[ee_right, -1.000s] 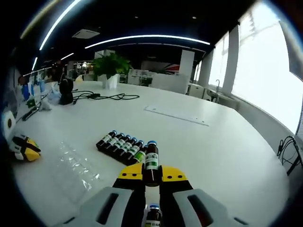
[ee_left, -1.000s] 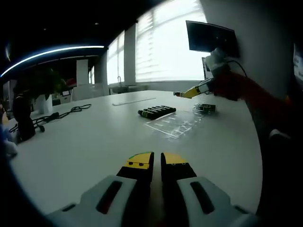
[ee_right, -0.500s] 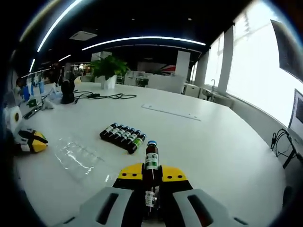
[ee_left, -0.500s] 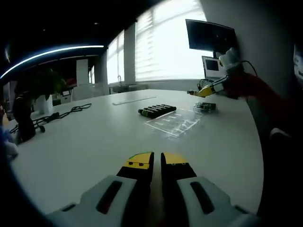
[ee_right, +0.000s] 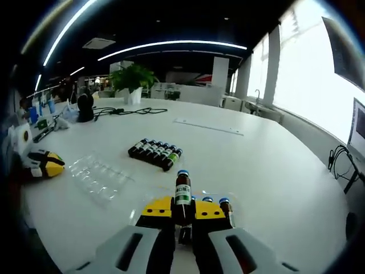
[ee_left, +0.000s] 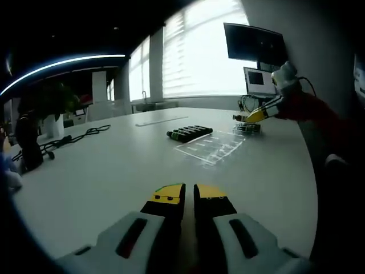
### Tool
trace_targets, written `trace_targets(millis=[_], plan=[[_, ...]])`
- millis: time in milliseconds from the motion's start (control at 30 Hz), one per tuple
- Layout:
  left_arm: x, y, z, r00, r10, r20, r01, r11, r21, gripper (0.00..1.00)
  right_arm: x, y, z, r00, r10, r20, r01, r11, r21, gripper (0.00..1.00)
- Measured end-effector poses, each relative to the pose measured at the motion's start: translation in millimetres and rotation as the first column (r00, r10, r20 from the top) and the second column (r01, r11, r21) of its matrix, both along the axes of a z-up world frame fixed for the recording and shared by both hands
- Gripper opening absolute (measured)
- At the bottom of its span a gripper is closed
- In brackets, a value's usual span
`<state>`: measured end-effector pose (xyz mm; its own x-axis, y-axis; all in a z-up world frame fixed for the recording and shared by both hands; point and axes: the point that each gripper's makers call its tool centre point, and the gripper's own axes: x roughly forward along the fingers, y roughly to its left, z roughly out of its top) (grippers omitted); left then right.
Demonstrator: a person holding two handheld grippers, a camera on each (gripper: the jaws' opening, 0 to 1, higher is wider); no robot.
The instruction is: Grip medicine bottles put into box
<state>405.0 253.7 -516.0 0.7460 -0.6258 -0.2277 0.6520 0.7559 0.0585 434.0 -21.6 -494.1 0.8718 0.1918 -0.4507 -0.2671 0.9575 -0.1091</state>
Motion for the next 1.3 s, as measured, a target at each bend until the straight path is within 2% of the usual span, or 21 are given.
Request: trace_targets(millis=[667, 833, 1067, 1300], plan=[[-0.1, 0, -0.3, 1.000, -0.001, 0.000, 0.001, 1.000, 0.001, 0.01, -11, 7, -12.2, 0.999, -0.011, -0.044, 0.013, 0.999, 0.042, 0.07], [-0.3, 0, -0.5, 1.000, -0.002, 0.000, 0.002, 1.000, 0.003, 0.01, -13, 11, -16.3, 0.998, -0.004, -0.059, 0.005, 1.000, 0.031, 0.07], [-0.5, 0, -0.4, 1.000, -0.003, 0.000, 0.003, 1.000, 0.002, 0.01, -12, 11, -15.4, 0.998, -0.009, -0.056, 0.011, 1.000, 0.027, 0.07], [-0.6, 1, -0.5, 1.000, -0.003, 0.001, 0.003, 1.000, 0.003, 0.01, -12, 11, -16.3, 0.999, -0.009, -0.045, 0.009, 1.000, -0.008, 0.07]])
